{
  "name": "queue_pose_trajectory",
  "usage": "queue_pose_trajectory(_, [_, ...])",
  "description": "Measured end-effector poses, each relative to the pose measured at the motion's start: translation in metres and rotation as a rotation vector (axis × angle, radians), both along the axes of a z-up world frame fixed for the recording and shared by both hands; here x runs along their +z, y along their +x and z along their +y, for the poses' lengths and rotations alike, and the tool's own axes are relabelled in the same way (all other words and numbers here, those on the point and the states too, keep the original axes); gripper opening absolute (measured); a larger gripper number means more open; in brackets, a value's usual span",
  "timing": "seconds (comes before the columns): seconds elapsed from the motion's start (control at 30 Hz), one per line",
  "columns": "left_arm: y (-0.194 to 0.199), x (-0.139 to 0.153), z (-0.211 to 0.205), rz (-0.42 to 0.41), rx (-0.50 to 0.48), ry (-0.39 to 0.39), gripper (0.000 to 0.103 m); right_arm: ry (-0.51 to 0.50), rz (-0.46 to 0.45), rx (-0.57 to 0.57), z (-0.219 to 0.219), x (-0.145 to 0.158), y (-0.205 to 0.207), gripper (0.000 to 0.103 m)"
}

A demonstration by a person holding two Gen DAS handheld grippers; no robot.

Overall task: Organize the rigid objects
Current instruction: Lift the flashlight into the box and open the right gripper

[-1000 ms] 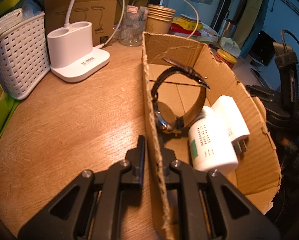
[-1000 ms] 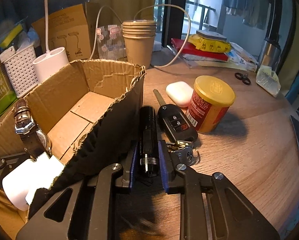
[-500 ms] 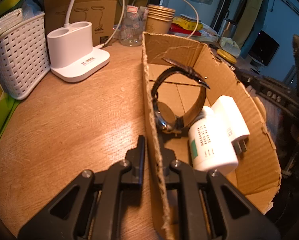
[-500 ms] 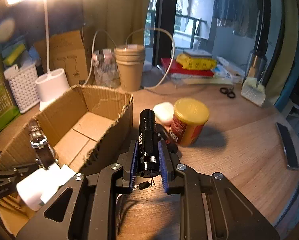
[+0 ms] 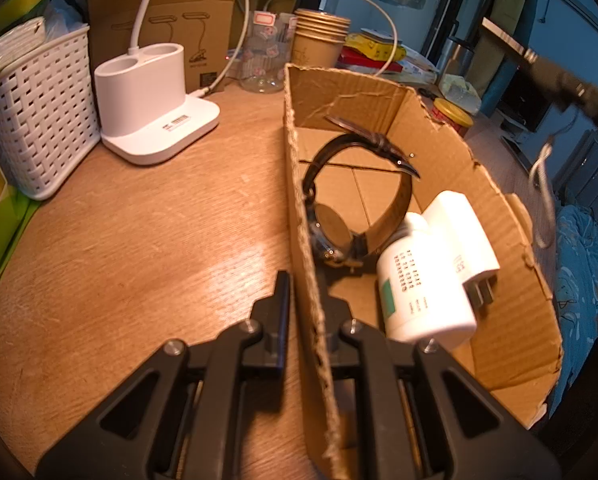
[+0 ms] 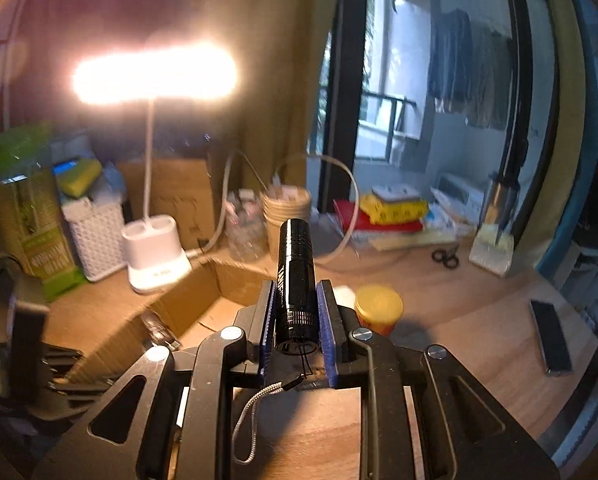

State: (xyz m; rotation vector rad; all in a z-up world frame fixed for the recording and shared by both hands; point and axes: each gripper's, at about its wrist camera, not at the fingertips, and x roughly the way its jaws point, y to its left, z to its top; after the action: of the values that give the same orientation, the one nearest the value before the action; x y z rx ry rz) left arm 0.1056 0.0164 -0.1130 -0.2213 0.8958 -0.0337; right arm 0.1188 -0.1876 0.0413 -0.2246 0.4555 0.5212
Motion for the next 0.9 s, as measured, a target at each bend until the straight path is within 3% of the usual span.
queue_pose_trajectory(0.3, [0.0,0.0,0.0,0.0,0.0,0.0,0.011,0.034,-0.033,0.086,0.024,0.02,-0.014,0.022])
queue_pose_trajectory(0.9, [0.0,0.0,0.0,0.0,0.0,0.0,0.011,-0.063,0.155,0.153,0.069,-0.054,0.013,0.022])
